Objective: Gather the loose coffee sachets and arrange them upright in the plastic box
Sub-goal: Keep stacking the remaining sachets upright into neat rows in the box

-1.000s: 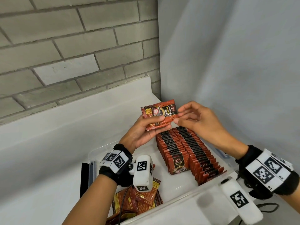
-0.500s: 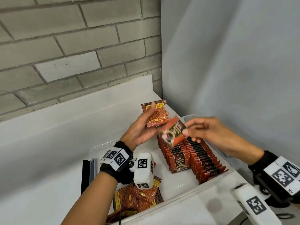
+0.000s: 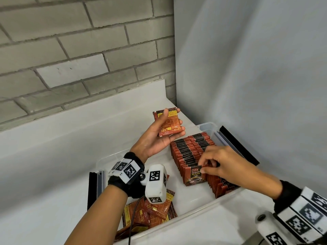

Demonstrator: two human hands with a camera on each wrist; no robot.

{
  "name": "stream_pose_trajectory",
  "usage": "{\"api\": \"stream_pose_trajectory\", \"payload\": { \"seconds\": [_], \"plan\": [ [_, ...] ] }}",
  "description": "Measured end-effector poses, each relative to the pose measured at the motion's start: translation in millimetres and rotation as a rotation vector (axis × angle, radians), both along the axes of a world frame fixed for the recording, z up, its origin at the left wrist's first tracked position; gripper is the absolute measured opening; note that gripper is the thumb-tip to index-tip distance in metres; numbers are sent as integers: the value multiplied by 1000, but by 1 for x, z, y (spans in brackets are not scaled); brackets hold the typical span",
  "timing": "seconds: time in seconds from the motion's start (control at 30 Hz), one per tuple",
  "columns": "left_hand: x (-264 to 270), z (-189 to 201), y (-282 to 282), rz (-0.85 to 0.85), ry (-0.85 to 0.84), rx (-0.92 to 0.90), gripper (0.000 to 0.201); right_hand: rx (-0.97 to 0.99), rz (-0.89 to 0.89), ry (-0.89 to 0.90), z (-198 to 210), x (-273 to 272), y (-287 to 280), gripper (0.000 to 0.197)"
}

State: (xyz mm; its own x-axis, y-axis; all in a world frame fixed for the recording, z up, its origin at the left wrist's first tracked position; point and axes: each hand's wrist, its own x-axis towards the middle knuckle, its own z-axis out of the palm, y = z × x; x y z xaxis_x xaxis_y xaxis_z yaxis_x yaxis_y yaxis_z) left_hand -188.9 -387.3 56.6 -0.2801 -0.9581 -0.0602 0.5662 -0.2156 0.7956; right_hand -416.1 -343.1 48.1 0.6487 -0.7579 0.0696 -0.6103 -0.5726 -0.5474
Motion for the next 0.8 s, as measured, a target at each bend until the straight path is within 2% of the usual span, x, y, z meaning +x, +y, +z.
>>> {"api": "stream_pose_trajectory", "payload": {
  "seconds": [0.13,0.3,0.5,0.6,0.7,0.8],
  "plan": [
    [0,1,0,11,-6,12,87,2,60,66,4,2,2,14],
    [0,1,0,17,-3,25,82,32,49,59,3,3,0,14],
    [0,2,2,43,14,83,40,77,15,29,-2,1,-2,16],
    [0,1,1,23,29,96,33,95,2,1,-3,0,-3,17],
    [-1,1,2,-21,12,77,30,121,-56,-95,0,1,-2,16],
    [-5,0,4,-83,-48,55,21,160,-166,-320,4,4,-2,17]
  ]
}}
